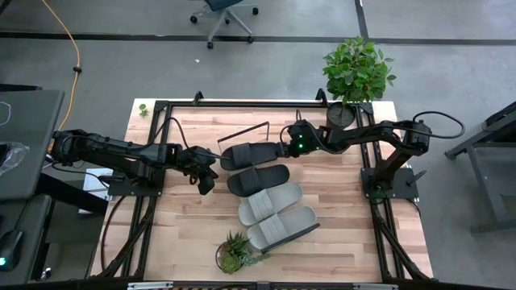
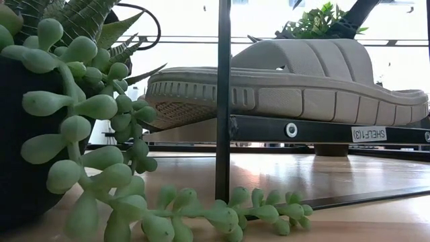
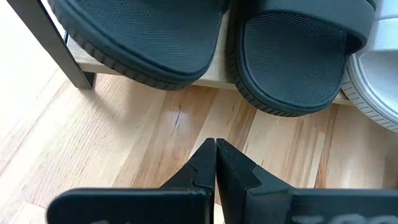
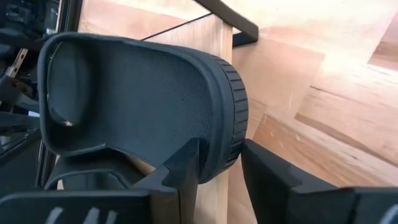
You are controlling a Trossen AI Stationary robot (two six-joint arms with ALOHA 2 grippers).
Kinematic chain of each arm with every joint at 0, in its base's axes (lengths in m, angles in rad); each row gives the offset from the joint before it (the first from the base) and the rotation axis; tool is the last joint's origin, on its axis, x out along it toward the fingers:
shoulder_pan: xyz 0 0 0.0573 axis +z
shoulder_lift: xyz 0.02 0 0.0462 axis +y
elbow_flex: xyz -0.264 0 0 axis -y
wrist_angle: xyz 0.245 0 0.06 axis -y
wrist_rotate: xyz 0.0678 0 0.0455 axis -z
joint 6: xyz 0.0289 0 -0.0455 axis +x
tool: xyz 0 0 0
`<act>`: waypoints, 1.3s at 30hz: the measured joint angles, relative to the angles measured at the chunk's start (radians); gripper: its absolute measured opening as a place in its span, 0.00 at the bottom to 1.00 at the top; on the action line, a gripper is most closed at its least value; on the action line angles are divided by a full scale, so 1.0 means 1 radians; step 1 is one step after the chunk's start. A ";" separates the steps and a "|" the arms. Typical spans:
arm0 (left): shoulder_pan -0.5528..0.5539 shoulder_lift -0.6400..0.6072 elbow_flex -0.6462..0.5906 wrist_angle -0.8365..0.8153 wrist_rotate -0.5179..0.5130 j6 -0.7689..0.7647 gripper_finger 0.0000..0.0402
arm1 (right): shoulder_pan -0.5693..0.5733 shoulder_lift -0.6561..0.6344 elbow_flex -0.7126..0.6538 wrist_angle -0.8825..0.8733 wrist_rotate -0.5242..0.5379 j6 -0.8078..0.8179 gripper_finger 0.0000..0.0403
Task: Pick and place slides into the shelf
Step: Adjust the black slippers on the shelf
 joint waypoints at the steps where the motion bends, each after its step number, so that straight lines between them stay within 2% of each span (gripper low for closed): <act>1: 0.000 0.000 0.000 0.000 0.000 0.000 0.00 | 0.000 0.000 0.000 0.001 -0.004 0.000 0.29; 11: 0.000 0.000 0.000 0.000 -0.007 0.000 0.00 | -0.001 -0.025 0.000 -0.009 -0.033 -0.026 0.37; 21: 0.000 0.000 0.000 -0.004 -0.117 -0.055 0.00 | -0.034 -0.119 0.000 -0.104 -0.007 -0.062 0.39; 39: 0.000 0.000 0.000 -0.035 -0.308 -0.078 0.00 | -0.033 -0.130 0.000 -0.128 0.176 -0.039 0.39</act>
